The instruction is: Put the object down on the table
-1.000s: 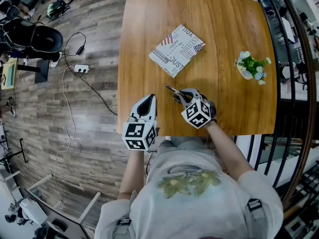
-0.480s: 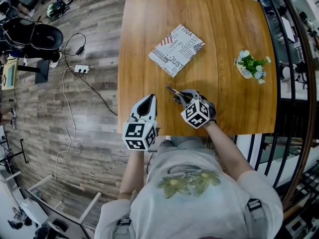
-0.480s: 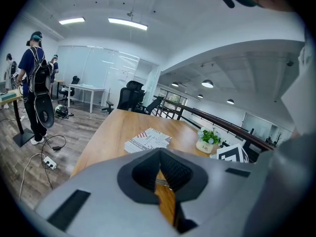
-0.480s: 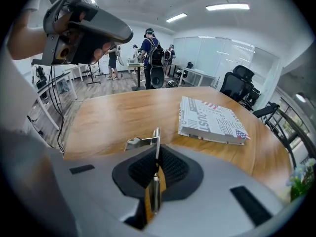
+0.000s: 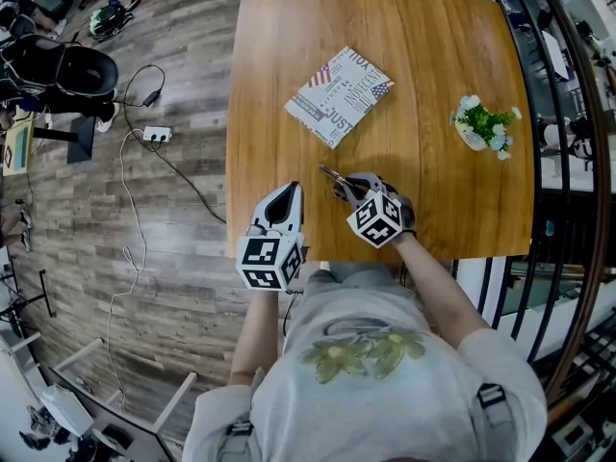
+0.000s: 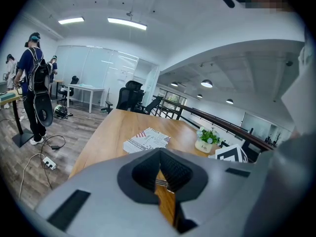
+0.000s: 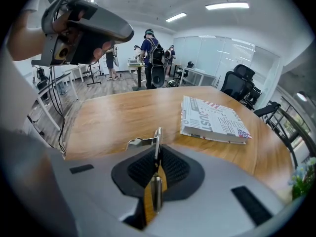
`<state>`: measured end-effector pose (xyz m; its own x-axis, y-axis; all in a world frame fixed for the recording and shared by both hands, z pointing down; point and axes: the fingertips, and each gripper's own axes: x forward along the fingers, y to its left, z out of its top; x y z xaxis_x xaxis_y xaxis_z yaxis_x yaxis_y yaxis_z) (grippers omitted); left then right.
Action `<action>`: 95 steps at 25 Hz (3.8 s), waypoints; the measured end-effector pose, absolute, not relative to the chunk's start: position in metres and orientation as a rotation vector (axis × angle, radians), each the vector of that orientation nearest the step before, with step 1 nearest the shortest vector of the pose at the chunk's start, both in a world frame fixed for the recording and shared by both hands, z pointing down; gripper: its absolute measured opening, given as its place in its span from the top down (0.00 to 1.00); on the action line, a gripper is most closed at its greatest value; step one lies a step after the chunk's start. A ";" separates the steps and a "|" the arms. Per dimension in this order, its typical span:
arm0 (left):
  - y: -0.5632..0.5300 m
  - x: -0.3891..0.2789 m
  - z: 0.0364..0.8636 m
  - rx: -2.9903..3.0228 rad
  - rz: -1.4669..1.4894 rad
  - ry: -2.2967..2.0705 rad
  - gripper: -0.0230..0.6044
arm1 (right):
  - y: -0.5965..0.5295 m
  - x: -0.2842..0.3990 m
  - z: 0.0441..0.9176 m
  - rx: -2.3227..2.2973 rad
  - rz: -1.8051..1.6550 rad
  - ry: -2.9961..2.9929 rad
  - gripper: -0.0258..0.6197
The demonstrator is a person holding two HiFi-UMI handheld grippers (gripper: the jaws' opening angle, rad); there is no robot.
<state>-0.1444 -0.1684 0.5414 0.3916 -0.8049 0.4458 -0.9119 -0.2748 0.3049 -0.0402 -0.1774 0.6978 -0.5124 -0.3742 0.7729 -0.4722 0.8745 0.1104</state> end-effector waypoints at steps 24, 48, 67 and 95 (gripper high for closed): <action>-0.161 -0.144 0.544 2.141 0.287 -1.465 0.94 | -0.153 -0.052 0.712 0.519 0.146 -2.149 0.81; -0.159 -0.143 0.545 2.138 0.302 -1.461 0.94 | -0.138 -0.058 0.722 0.492 0.123 -2.147 0.72; -0.155 -0.138 0.537 2.155 0.307 -1.472 0.94 | -0.133 -0.062 0.705 0.505 0.267 -2.222 0.65; -0.148 -0.121 0.478 2.299 0.218 -1.498 0.94 | -0.158 -0.036 0.548 0.925 0.343 -2.491 0.88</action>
